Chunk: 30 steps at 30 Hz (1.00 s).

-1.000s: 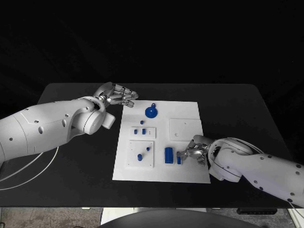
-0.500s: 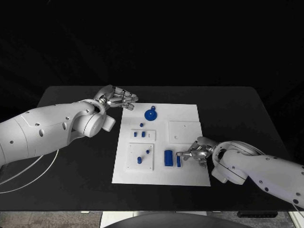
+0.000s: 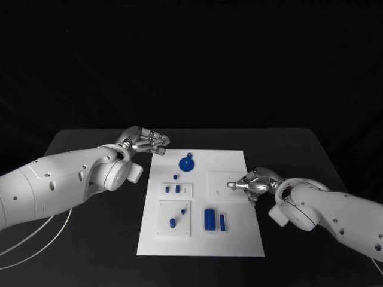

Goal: Assemble the parts on the task board

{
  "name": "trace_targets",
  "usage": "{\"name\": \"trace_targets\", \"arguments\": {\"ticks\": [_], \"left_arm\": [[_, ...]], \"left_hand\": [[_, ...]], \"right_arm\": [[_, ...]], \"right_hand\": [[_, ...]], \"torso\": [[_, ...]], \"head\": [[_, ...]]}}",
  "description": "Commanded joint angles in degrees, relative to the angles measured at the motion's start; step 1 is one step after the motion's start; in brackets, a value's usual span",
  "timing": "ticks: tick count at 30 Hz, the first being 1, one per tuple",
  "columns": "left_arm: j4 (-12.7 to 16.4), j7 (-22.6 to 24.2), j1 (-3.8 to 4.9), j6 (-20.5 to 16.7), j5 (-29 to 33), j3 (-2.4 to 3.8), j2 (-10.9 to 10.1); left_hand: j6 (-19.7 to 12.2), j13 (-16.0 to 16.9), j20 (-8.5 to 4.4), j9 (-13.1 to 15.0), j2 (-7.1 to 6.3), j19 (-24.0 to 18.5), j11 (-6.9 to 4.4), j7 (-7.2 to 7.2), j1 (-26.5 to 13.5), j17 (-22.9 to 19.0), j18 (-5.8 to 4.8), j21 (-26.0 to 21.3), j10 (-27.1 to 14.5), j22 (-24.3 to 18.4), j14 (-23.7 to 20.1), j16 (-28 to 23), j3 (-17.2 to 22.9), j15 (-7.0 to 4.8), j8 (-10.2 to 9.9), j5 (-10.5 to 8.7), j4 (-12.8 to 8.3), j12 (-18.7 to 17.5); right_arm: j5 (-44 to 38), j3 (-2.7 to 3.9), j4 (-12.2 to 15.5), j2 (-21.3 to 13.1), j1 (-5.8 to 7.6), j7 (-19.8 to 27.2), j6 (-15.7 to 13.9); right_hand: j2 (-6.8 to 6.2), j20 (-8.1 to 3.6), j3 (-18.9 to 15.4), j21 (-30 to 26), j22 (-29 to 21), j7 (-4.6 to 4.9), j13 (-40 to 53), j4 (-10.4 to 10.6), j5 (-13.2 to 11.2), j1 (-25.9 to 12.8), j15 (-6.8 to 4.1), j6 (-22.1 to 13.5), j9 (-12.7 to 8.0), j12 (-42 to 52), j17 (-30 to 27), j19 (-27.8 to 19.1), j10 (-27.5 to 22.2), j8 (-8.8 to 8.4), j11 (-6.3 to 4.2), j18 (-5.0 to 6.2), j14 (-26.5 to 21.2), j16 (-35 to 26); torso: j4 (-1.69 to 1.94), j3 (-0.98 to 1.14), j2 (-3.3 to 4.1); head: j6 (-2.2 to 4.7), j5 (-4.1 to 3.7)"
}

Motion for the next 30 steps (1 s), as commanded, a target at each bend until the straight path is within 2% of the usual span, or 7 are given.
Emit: {"name": "trace_targets", "arguments": {"ticks": [1, 6, 13, 18, 23, 29, 30], "left_arm": [[-1.4, 3.5, 0.06, 2.0, 6.8, 0.05, 0.6], [-3.9, 5.6, 0.06, 3.6, 11.7, 0.07, 1.5], [-8.1, 7.9, 0.05, 6.6, 15.5, 0.12, 3.6], [-10.3, 9.2, 0.04, 7.4, 17.1, 0.15, 5.1], [-11.3, 9.8, 0.0, 7.8, 18.0, 0.17, 6.0], [-11.5, 9.9, -0.05, 8.2, 18.3, 0.17, 6.3], [-11.6, 8.1, -0.04, 6.4, 16.7, 0.11, 6.1]], "left_hand": [[0.5, 0.0, -0.04, 0.0, 0.52, 0.1, -0.16, -0.49, 0.3, -0.2, -0.77, 0.1, 0.4, 0.1, -0.4, -0.3, 0.4, 0.23, -0.1, 0.3, -0.4, 0.3], [-0.4, 0.0, 0.58, 0.0, 0.58, -0.6, -0.03, -0.79, -0.1, -1.1, -0.53, -0.1, -1.8, 0.1, -3.2, -0.4, 0.6, 0.55, -0.1, 0.36, -0.8, 0.2], [-3.9, -0.1, 3.84, -0.1, 0.24, -6.2, 0.62, -1.16, -1.9, -3.2, 0.12, -0.9, -7.9, -2.1, -11.7, -0.5, -0.6, 1.97, -0.1, 0.06, -1.2, 0.2], [-8.3, -0.1, 8.12, -0.2, 1.54, -9.9, 0.53, -1.63, -3.7, -3.4, 3.62, -0.7, -11.4, -5.7, -16.6, -0.4, -4.1, 2.56, -0.3, -0.42, -3.4, 0.4], [-8.5, -0.2, 13.09, -0.3, 3.19, -10.3, 0.74, -1.37, -4.7, -3.4, 9.86, -0.5, -11.8, -10.4, -17.2, -0.6, -6.6, 2.72, -0.4, -0.6, -5.8, 0.2], [-7.3, -0.1, 13.47, -0.2, 3.6, -10.0, 1.04, -0.89, -4.8, -3.4, 10.45, -0.3, -11.6, -12.1, -17.1, -0.6, -6.5, 2.7, -0.3, -0.31, -6.0, 0.2], [-62.2, -3.4, -2.65, -3.6, 0.09, -65.9, -4.8, -6.7, -27.8, -7.0, -3.88, -4.5, -29.3, -18.4, -34.3, -3.9, -4.5, -3.51, -3.7, -10.35, -5.1, -3.1]], "right_arm": [[15.2, 0.11, -4.8, 1.9, 0.73, 12.6, 1.0], [22.8, 1.27, -12.4, 5.5, 1.28, 17.4, 3.4], [30.2, 2.91, -21.1, 10.1, 1.47, 21.8, 7.8], [32.3, 3.7, -24.1, 12.2, 1.47, 23.9, 9.3], [33.1, 4.18, -25.0, 13.0, 1.46, 25.1, 9.5], [33.5, 4.79, -24.8, 12.8, 1.46, 25.9, 9.0], [31.8, 4.7, -24.9, 12.9, 1.46, 23.3, 7.5]], "right_hand": [[1.26, 1.41, 1.3, -5.9, -6.5, 0.57, -7.4, -2.2, 0.8, 2.0, 1.27, -1.6, -0.9, -6.2, -6.2, -2.3, -3.0, 0.18, 1.12, 0.77, -3.2, -6.0], [2.35, 5.42, 3.5, -6.1, -23.8, 3.11, -27.1, -4.6, 0.2, 3.5, 5.21, -5.5, -4.8, -20.2, -19.4, -13.9, -7.2, 0.19, 4.14, 0.28, -9.7, -20.6], [2.51, 12.83, 6.2, -5.7, -53.5, 3.61, -53.8, -6.5, 0.4, 2.3, 11.54, -9.0, -10.6, -36.0, -45.7, -26.9, -10.4, 0.1, 9.2, 1.57, -13.9, -41.8], [2.89, 14.49, 6.9, -5.2, -64.1, 3.27, -53.8, -6.3, 0.4, 1.1, 12.48, -13.8, -10.9, -36.5, -52.1, -28.2, -13.6, -0.1, 9.05, 2.38, -16.1, -43.0], [3.08, 15.2, 6.9, -4.7, -66.6, 3.72, -53.9, -6.2, 0.4, 0.8, 12.51, -14.1, -10.9, -36.5, -52.2, -29.3, -14.1, -0.12, 9.2, 2.78, -17.3, -43.0], [3.03, 15.26, 6.7, -4.6, -66.7, 4.04, -53.9, -6.0, 0.8, 0.7, 12.55, -13.9, -10.9, -36.5, -52.2, -29.7, -13.9, -0.11, 9.38, 2.75, -17.3, -43.1], [-3.15, 5.79, 11.7, -9.4, -70.5, -3.25, -57.2, -0.6, -18.5, -18.9, 4.4, -66.4, -14.3, -40.1, -55.7, -81.4, -31.7, -3.48, 1.5, -2.58, -35.1, -46.8]], "torso": [[-0.44, -0.09, -0.86], [-0.55, 0.05, -1.3], [-0.52, 0.23, -2.11], [-0.42, 0.41, -2.37], [-0.27, 0.54, -2.52], [-0.32, 0.45, -2.49], [-0.36, 0.47, -2.46]], "head": [[3.97, 0.2], [7.74, 0.55], [9.97, 0.68], [10.66, 0.77], [10.55, 0.82], [10.08, 0.95], [10.34, 0.94]]}}
